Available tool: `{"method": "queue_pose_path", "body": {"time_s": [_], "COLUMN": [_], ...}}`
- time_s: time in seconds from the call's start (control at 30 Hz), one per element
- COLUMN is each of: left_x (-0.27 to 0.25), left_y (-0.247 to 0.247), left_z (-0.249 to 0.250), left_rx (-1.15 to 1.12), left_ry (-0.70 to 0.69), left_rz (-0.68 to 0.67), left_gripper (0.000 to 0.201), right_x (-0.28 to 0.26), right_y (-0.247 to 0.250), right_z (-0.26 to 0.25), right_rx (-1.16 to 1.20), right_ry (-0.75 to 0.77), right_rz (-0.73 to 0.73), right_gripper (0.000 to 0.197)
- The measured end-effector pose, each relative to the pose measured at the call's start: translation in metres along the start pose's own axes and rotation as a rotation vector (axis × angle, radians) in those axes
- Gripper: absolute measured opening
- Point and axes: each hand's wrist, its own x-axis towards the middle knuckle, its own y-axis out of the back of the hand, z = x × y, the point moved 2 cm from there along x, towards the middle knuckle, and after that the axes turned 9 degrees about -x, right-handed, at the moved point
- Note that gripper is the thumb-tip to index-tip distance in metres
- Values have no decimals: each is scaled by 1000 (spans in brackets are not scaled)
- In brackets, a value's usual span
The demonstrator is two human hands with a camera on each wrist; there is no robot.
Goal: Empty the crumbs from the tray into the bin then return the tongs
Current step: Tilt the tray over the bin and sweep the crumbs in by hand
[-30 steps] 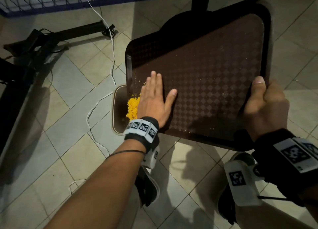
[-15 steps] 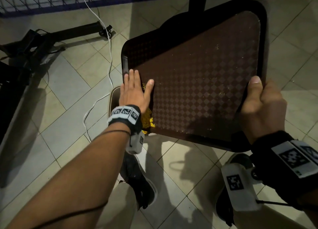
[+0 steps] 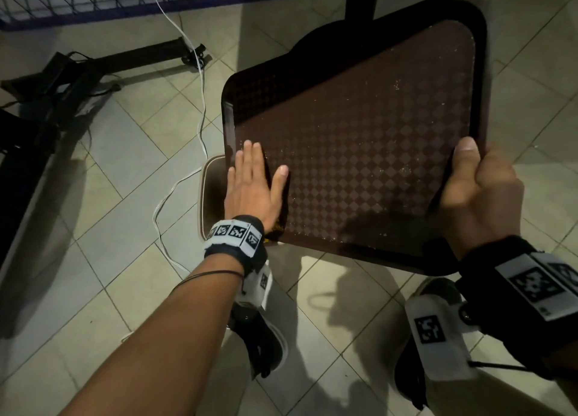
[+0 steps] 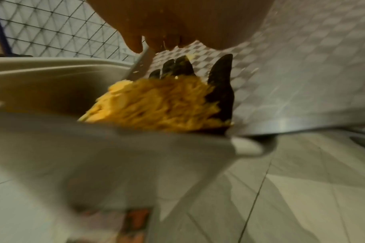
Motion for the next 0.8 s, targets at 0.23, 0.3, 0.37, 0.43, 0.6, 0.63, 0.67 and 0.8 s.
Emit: {"method": "queue_pose_path", "body": {"time_s": [0.23,0.3,0.37,0.43,0.6,0.63,0.67,0.8], "left_x": [-24,-24,-10,13,39,32,21,-23], "left_y": [-22,-16,-5,6,11,8,4,-9], "left_z": [-11,-18,-14,-8,-7,-10,-15,-37], "left_rx": [56,60,20,-31,-53,-28,2,63], "left_ry": [141,142,116,106,149,152,148,124], "left_rz": [-96,-97,-53,-16,-100,-113,-125,-199], "left_gripper": [86,84,81,80,84,85,85,84], "right_x": [2,2,2,2,2,2,2,2], "right_y": [0,1,2,2,2,2,3,3], "right_z": [-1,-1,-1,0,-4,-5,-5,-4], "right_rx": [47,42,36,30,-11,-14,-14,21], "right_ry": [-4,-9,-11,-9,-19,-19,-18,-6], "right_rz": [-19,-19,-13,-9,-9,-10,-11,10], "right_gripper": [30,30,31,31,33,34,34,32]}}
